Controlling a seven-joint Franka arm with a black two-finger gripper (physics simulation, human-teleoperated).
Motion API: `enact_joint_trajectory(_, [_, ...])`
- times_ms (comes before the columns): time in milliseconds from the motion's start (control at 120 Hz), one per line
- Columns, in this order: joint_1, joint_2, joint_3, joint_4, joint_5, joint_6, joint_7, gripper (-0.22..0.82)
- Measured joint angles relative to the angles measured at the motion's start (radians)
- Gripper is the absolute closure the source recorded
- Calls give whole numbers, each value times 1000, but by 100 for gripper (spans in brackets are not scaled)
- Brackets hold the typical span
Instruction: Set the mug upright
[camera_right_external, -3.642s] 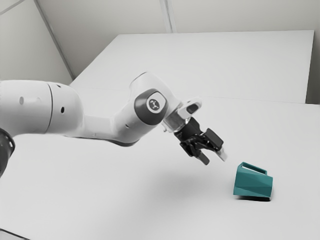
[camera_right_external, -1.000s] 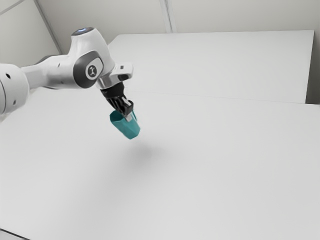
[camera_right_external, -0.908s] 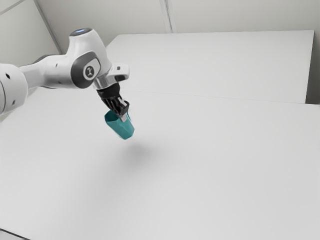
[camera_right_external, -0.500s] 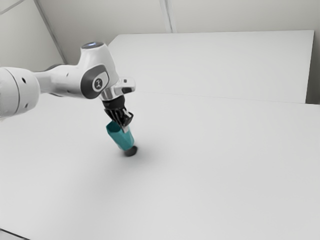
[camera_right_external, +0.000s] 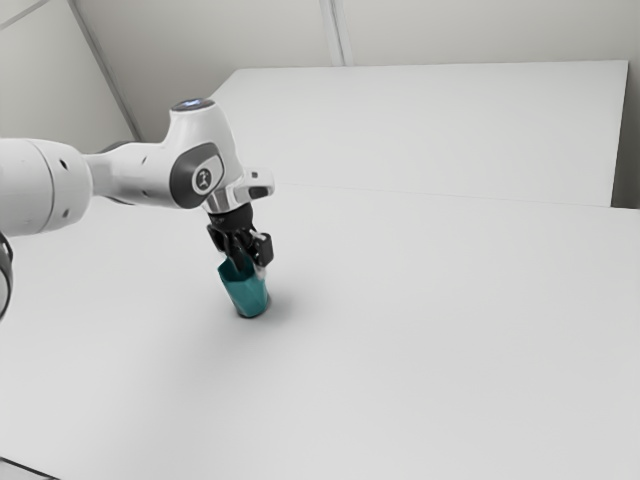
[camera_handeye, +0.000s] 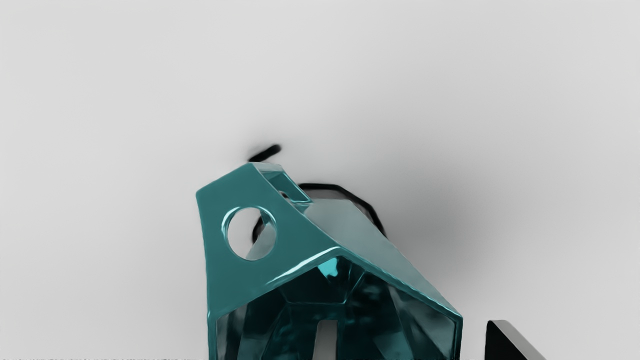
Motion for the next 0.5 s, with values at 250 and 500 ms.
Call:
enact_joint_trajectory(250, [-6,-93,0,91,-50,-76,-9,10])
enact_joint_trajectory(500, [3,-101,4,363,-50,-303,-12,3])
